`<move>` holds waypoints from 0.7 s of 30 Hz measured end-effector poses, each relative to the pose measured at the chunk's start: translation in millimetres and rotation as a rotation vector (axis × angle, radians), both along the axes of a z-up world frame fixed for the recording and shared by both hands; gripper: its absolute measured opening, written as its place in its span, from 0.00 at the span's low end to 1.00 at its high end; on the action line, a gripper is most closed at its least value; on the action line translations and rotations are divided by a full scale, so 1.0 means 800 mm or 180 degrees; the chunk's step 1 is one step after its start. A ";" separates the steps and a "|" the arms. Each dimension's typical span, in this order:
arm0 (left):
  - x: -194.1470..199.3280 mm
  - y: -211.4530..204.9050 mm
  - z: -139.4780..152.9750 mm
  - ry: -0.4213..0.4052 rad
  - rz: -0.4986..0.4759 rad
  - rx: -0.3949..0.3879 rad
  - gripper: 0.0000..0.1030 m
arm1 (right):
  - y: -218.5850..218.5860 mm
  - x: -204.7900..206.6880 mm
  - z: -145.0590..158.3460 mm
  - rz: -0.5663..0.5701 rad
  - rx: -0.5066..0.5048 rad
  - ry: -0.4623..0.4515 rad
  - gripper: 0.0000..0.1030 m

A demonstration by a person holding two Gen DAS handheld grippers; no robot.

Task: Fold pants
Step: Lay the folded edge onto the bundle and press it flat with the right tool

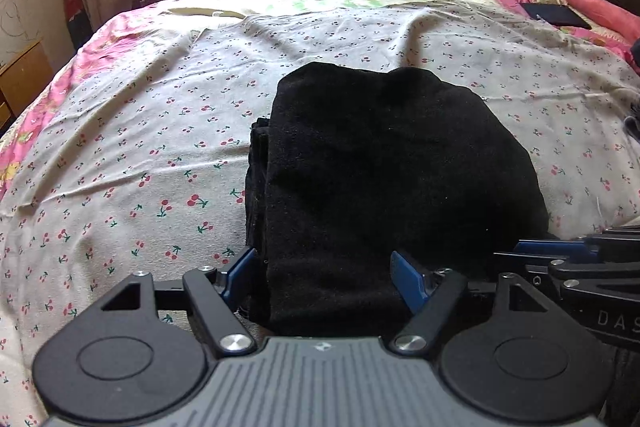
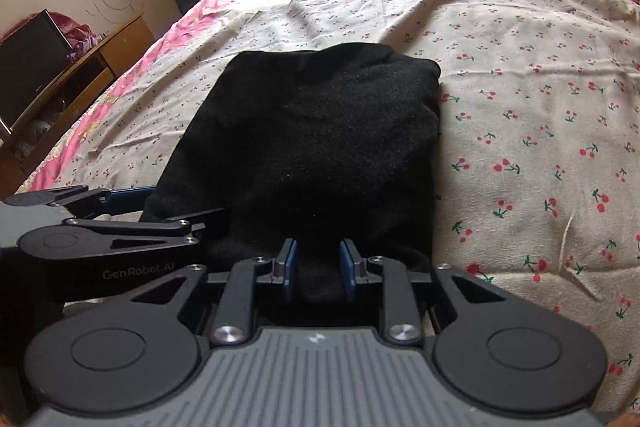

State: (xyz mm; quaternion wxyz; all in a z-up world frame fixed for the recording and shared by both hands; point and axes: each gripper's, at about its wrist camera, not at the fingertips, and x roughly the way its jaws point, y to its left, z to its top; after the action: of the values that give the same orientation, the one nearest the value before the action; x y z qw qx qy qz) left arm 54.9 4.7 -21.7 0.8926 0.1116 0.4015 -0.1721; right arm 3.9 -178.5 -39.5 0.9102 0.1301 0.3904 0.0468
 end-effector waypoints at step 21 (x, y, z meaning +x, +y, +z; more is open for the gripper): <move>0.016 0.041 -0.002 -0.0065 0.0712 -0.0535 0.86 | 0.054 0.189 0.005 0.0152 -0.0002 -0.0040 0.26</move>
State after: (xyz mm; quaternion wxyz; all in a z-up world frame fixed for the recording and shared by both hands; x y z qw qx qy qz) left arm 67.8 37.8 -23.3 0.9164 -0.0073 0.3865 -0.1033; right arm 155.4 -135.7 -35.5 0.9113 0.1203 0.3877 0.0692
